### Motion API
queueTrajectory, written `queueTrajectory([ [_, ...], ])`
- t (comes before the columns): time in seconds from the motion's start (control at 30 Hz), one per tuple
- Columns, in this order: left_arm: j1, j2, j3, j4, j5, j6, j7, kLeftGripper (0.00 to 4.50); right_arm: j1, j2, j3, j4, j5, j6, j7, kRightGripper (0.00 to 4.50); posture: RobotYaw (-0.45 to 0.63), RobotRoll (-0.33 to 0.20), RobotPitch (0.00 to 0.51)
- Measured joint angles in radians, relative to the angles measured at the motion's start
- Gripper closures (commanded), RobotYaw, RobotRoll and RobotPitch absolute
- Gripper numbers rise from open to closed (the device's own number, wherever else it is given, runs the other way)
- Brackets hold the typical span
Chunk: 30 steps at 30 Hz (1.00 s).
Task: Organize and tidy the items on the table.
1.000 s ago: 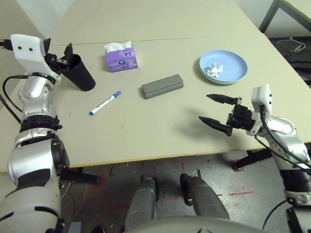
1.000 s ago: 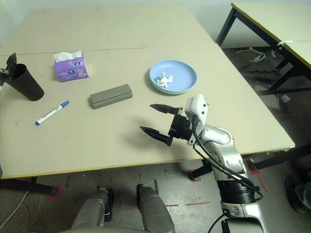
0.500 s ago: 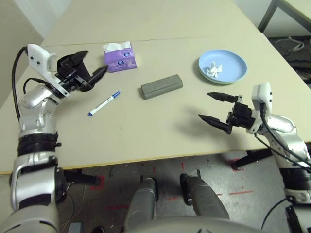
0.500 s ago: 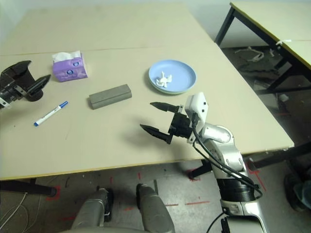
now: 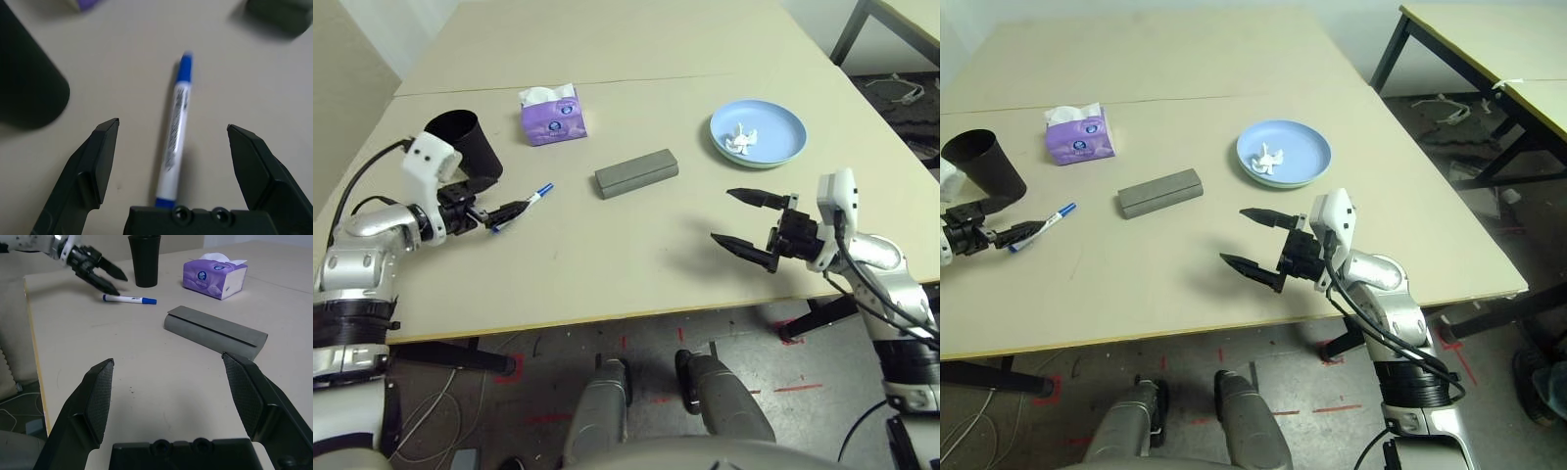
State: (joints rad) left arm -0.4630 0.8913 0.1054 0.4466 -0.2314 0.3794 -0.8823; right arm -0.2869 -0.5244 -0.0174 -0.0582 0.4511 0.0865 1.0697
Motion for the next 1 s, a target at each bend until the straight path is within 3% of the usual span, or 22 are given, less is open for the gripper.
queueTrajectory([
  [0.37,-0.122,-0.068,-0.071,0.158,0.117,-0.098,0.017,0.02,0.019,-0.001,-0.001,-0.038,0.001,0.005,-0.025,0.00,-0.17,0.000,0.200],
  [0.8,-0.107,-0.062,-0.083,0.178,0.140,-0.122,-0.021,4.14,0.020,-0.026,-0.001,-0.047,0.002,0.004,0.004,0.00,-0.15,0.000,0.195],
  [1.0,0.001,-0.033,-0.035,0.054,0.103,-0.124,-0.054,4.20,0.016,-0.026,0.000,-0.022,0.002,-0.006,0.032,0.00,-0.14,0.000,0.197],
])
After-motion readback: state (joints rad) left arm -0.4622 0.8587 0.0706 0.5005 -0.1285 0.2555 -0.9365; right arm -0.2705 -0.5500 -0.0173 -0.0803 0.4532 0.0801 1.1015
